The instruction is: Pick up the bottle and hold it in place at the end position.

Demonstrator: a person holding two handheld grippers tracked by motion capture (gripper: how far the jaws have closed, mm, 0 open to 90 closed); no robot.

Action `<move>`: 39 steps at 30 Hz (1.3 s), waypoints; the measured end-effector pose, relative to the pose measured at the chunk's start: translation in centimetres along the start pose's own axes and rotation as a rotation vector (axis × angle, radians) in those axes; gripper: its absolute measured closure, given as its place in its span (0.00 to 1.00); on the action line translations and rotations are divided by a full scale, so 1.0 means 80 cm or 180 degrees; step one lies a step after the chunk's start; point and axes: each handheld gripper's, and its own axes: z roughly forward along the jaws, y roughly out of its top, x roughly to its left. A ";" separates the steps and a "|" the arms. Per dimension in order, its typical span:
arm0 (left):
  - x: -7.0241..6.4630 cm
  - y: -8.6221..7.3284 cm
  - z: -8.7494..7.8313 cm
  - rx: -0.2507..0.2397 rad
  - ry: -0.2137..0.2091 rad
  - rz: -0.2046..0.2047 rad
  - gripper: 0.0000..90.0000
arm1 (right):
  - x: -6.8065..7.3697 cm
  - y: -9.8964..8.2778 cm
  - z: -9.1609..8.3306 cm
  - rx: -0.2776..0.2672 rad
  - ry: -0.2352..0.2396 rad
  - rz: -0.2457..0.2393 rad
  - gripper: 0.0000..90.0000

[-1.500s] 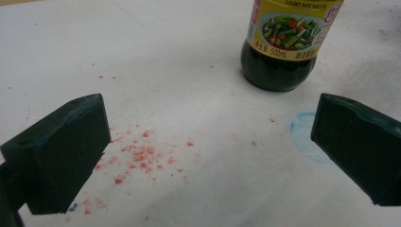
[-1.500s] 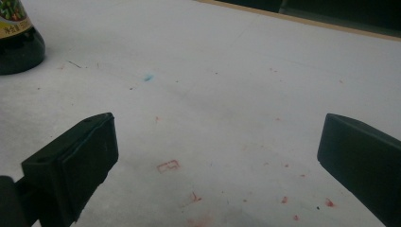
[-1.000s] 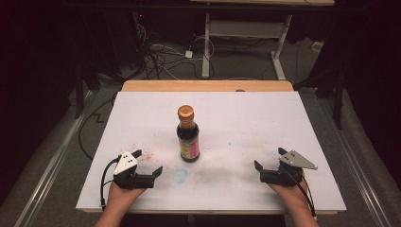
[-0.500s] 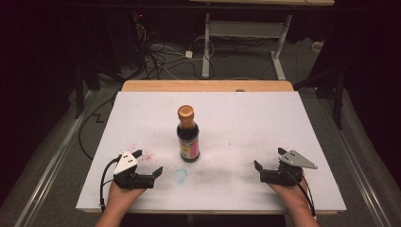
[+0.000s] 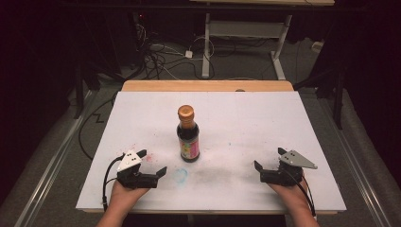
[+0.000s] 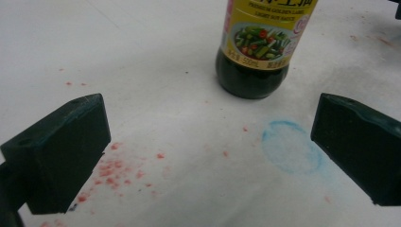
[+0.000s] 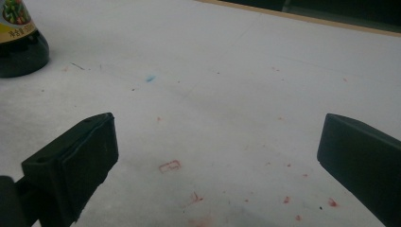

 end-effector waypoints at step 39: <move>-0.066 0.009 0.069 0.0143 -0.0304 0.0037 0.00 | -0.001 0.000 0.000 -0.0005 0.0038 0.0003 0.01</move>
